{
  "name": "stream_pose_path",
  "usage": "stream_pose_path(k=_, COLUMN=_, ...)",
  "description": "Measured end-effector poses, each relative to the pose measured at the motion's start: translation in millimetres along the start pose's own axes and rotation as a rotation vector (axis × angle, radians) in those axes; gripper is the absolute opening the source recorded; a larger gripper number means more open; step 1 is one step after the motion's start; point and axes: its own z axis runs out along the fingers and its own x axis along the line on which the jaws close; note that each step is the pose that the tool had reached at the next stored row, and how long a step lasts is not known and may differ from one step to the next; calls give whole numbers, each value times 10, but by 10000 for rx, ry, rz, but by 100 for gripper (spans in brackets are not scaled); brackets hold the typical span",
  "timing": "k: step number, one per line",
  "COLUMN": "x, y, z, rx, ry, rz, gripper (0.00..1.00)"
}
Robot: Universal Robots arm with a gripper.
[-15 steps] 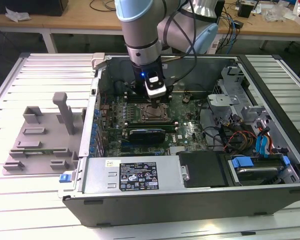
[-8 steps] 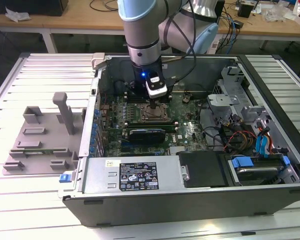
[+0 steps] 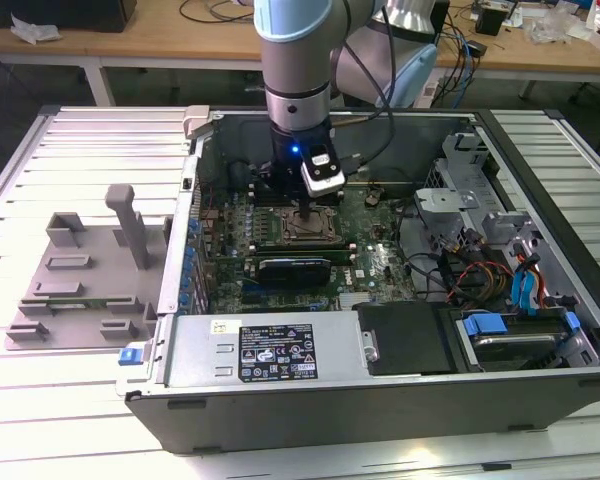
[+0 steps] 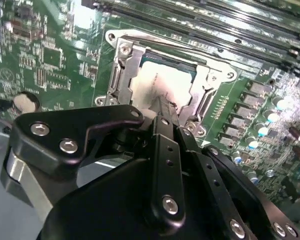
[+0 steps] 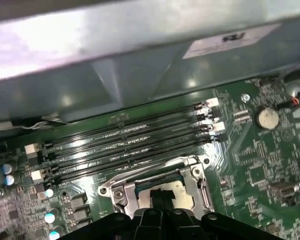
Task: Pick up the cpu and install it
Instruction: 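Install the first cpu locking lever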
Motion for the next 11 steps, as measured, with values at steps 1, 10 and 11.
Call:
stream_pose_path(k=1, x=1, y=0, z=5, rx=-36, ry=16, rz=-357, gripper=11)
stream_pose_path(k=10, x=-32, y=-19, z=-145, rx=173, ry=37, rz=-1190, gripper=11)
stream_pose_path(k=11, x=-35, y=-18, z=-145, rx=161, ry=41, rz=-1311, gripper=11)
